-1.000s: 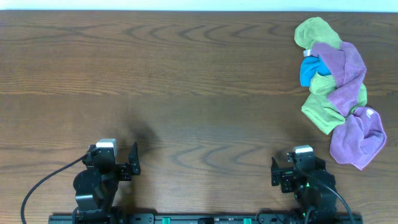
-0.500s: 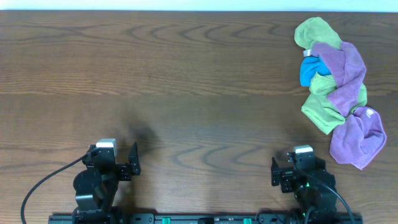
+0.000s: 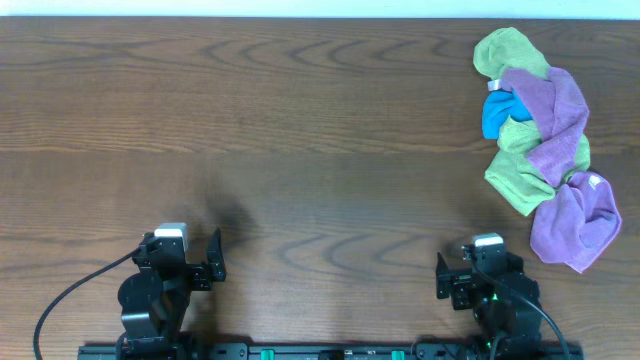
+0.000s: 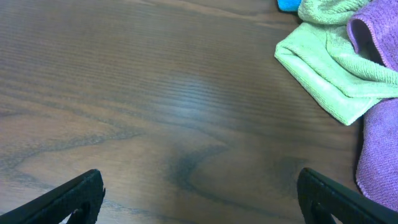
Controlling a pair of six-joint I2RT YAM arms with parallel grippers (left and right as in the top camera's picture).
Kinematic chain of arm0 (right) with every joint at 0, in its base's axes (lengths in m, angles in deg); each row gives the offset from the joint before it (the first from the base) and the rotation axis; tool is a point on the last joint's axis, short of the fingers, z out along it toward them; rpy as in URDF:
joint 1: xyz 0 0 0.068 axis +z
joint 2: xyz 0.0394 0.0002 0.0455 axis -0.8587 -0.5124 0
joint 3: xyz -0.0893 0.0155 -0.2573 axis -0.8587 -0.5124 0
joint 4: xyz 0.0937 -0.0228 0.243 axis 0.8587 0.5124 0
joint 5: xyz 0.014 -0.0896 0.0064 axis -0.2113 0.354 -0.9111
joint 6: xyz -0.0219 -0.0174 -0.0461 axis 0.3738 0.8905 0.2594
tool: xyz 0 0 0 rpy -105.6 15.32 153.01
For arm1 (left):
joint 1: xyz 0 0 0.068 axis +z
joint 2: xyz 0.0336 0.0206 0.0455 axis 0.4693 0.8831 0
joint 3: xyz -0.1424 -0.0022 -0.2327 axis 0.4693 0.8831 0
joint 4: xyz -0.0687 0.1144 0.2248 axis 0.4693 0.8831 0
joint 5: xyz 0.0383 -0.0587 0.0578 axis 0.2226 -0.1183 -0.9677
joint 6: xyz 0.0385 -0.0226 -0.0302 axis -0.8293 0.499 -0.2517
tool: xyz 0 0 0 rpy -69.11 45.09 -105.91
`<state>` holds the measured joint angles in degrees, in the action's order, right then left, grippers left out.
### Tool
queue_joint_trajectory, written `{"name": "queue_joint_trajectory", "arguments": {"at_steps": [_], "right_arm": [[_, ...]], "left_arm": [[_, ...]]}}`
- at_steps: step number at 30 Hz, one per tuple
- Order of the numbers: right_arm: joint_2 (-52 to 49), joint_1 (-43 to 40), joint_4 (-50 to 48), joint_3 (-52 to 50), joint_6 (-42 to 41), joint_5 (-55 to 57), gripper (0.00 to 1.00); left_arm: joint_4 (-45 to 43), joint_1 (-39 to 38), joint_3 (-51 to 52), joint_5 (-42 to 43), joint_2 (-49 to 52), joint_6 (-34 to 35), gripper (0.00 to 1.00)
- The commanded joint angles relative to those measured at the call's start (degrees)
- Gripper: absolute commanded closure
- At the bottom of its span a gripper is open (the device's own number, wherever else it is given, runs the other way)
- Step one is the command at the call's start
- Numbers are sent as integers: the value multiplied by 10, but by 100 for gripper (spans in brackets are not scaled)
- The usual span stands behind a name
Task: Fold the cloth
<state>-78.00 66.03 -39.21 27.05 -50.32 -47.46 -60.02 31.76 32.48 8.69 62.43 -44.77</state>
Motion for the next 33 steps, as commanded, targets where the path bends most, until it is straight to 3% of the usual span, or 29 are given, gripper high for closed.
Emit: {"name": "queue_joint_trajectory", "arguments": {"at_steps": [1,12,33], "right_arm": [[6,-5,0,-6,4,5,1],[-17,-5,-54,34,4,32,1],[-407,-6,-58,319,-42,87,1]], "left_arm": [[0,3,9,0,-4,6,5],[0,3,9,0,-4,6,5],[0,3,9,0,-4,6,5]]}}
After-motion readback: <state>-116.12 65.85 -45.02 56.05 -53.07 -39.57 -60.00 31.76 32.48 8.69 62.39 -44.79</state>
